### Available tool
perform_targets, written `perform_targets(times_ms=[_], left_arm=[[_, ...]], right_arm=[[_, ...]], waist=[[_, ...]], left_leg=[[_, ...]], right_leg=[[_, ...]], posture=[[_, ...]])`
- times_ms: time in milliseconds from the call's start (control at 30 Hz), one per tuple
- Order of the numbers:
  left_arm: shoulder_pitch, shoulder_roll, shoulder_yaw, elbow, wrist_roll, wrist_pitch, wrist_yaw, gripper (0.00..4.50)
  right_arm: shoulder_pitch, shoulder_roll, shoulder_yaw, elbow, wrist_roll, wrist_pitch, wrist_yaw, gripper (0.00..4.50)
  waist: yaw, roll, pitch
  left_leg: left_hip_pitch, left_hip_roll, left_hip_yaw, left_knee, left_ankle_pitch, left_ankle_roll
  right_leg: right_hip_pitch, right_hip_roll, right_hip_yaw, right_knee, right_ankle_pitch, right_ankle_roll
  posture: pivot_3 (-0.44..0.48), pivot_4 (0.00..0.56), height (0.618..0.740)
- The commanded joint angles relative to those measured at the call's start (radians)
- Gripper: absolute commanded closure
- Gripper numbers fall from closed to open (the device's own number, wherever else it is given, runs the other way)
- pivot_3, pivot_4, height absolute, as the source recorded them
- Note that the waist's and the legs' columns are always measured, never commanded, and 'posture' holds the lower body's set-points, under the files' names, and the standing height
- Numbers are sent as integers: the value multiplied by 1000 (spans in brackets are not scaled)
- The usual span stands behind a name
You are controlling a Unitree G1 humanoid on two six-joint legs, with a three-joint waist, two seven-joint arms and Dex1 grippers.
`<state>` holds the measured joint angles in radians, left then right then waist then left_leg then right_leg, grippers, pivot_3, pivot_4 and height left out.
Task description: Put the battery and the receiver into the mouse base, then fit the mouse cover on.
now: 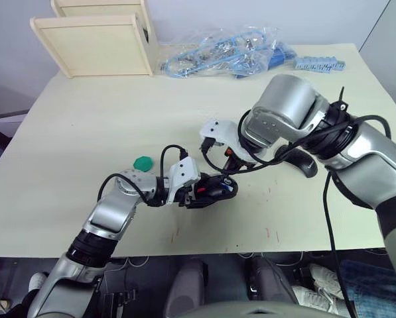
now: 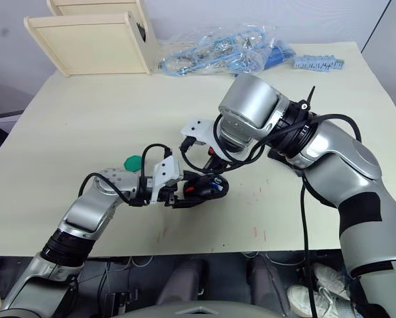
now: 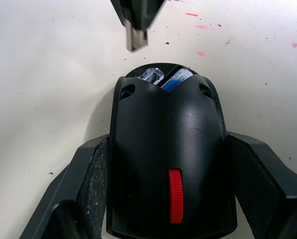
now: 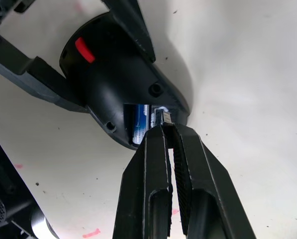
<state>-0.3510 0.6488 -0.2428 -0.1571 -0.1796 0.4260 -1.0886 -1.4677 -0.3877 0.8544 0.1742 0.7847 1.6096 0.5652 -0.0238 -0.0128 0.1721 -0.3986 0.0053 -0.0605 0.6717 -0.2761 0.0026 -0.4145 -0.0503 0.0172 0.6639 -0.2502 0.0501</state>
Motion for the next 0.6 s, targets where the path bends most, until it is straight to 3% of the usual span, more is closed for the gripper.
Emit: perform_targets(times_ms=[33, 600], left_arm=[[13, 6, -26, -9, 1, 4, -12, 1540], [20, 3, -27, -12, -1, 5, -10, 1540]], right_arm=[[-1, 1, -2, -30, -43, 4, 42, 4500], [52, 31, 3, -31, -158, 4, 118, 4500]], waist=[[0, 0, 0], [-3, 0, 0]], left_leg=[[0, 0, 0, 0, 0, 0], [0, 0, -1, 0, 0, 0]], right_leg=[[0, 0, 0, 0, 0, 0], [0, 0, 0, 0, 0, 0]], posture=[[0, 150, 740], [0, 150, 740]])
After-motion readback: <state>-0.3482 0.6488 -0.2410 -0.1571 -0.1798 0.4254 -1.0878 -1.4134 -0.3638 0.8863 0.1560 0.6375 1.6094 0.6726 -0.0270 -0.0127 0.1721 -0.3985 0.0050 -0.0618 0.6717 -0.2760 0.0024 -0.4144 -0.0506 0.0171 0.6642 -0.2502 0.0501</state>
